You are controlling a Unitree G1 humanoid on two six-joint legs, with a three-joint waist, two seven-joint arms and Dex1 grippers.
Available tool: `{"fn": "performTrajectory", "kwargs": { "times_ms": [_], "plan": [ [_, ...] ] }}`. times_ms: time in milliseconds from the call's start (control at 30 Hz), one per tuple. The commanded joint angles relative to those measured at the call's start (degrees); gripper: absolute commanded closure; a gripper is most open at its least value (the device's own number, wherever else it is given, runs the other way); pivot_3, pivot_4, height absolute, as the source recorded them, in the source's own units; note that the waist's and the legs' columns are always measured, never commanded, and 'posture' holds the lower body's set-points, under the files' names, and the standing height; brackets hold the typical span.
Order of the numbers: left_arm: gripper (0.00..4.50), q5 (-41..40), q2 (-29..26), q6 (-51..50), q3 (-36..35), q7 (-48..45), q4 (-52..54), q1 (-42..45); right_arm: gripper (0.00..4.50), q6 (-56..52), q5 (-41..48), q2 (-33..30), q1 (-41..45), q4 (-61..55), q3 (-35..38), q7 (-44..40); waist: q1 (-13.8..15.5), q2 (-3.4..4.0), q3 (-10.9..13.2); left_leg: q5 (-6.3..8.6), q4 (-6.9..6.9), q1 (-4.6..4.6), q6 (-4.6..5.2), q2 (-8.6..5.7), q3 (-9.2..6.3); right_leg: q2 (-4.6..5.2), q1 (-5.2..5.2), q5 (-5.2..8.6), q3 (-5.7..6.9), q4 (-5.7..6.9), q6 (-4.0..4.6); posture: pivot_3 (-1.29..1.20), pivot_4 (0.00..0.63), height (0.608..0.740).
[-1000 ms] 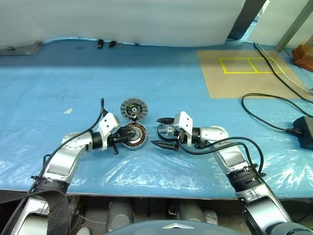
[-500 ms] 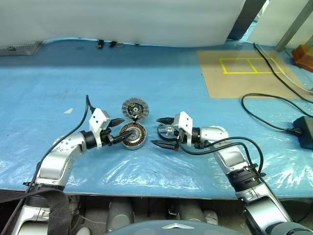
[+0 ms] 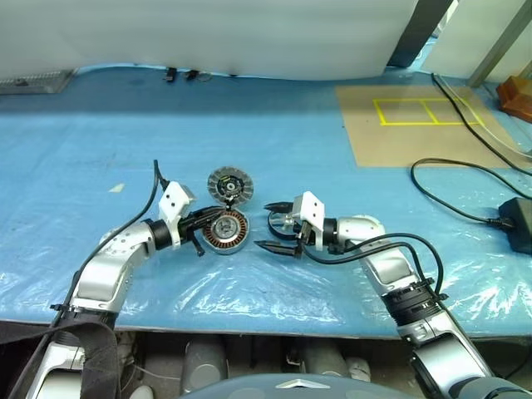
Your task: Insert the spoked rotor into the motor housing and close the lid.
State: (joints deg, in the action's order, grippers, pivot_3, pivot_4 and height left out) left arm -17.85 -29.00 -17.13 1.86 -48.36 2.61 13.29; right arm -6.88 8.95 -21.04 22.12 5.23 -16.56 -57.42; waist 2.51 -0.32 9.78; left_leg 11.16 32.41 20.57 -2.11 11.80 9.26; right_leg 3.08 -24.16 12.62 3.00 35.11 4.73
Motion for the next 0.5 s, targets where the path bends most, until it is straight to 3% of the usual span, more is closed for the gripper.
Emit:
{"fn": "performTrajectory", "kwargs": {
  "times_ms": [33, 500],
  "plan": [
    [4.47, 2.03, -0.24, 2.39, 1.10, -0.26, -1.05, 1.85, 0.00, 0.41, 0.24, 0.06, 0.58, -1.87, 0.17, 0.06, -0.05, 0.00, 0.00, 0.00, 0.00, 0.01, 0.00, 0.00, 0.00, 0.00, 0.00, 0.00, 0.00, 0.00, 0.00, 0.00, 0.150, 0.740],
    [4.47, 7.79, -1.37, 4.12, 6.14, -2.72, -4.00, 3.68, 0.00, 0.01, 0.32, 0.02, 0.46, -2.46, 0.33, 0.67, 0.03, 0.01, 0.00, -0.01, 0.01, 0.01, -0.02, -0.01, -0.04, 0.01, 0.02, 0.00, 0.01, 0.02, 0.00, 0.00, 0.150, 0.740]
  ]
}}
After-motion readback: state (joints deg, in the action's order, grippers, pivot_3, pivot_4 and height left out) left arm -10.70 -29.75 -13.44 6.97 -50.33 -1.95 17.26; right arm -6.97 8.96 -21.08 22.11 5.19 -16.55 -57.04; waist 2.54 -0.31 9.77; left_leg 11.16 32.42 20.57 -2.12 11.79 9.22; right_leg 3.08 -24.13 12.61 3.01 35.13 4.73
